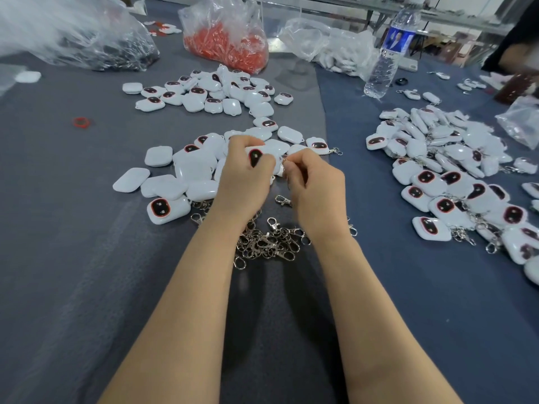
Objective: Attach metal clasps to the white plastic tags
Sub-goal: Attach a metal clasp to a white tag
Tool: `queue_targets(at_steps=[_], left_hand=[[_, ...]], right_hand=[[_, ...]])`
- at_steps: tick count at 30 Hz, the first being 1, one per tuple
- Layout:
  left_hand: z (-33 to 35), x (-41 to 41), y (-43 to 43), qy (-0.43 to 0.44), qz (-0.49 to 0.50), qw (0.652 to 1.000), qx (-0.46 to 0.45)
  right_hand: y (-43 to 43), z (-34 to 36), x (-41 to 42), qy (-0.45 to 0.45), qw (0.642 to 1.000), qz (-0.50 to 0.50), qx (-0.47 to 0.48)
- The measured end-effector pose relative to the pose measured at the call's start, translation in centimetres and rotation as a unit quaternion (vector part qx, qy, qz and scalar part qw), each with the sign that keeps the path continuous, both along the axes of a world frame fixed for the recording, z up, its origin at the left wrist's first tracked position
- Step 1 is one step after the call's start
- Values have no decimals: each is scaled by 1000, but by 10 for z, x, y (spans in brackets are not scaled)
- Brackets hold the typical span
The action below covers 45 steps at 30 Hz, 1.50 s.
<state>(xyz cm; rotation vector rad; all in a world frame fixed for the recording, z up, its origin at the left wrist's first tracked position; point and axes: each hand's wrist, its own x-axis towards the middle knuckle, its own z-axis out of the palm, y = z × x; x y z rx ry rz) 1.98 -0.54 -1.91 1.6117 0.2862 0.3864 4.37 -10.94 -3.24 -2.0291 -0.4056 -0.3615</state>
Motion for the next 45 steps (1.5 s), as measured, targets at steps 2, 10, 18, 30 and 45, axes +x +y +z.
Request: queue_targets(at_steps=[2, 10, 18, 30, 45], left_hand=[[-2, -2, -1, -42, -7, 981, 187], [-13, -3, -2, -53, -27, 929, 365], [2, 6, -3, 6, -55, 943, -329], [5, 1, 4, 62, -166, 802, -571], [-1, -1, 0, -41, -18, 999, 19]], right_hand=[[-2, -1, 2, -7, 999, -9, -52], [-5, -5, 5, 2, 977, 2, -212], [7, 4, -2, 115, 980, 43, 154], [9, 7, -5, 22, 987, 45, 154], [-9, 9, 3, 74, 995, 69, 12]])
